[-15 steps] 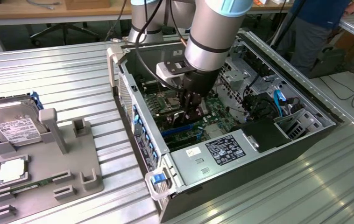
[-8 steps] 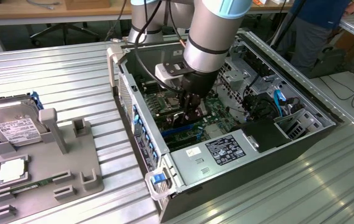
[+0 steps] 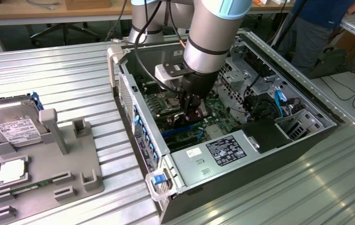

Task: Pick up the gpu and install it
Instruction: 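Insert the gpu into the slot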

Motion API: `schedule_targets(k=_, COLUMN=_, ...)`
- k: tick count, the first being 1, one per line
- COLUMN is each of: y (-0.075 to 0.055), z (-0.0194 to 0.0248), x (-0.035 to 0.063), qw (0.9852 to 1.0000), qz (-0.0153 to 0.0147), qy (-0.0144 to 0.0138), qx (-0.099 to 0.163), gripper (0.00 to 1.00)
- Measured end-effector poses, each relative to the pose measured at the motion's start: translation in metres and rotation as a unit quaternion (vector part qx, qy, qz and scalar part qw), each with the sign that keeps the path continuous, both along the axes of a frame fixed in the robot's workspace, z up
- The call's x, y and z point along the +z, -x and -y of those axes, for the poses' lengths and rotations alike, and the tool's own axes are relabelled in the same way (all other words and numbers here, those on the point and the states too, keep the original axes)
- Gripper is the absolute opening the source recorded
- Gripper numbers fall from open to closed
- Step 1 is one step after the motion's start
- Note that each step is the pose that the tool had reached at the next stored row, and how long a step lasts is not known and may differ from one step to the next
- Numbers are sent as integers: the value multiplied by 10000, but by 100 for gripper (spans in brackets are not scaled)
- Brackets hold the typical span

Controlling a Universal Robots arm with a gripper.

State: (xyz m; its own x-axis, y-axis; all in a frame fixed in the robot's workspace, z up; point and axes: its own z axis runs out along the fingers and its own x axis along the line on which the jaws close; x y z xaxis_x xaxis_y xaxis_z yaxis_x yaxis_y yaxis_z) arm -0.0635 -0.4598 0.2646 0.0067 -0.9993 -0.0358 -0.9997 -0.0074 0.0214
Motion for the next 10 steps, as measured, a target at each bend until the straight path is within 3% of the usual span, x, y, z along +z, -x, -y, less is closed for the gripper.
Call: schedule_targets(k=10, y=15, z=0, x=-37, qw=10000, qz=0, qy=1, qx=1, gripper=27)
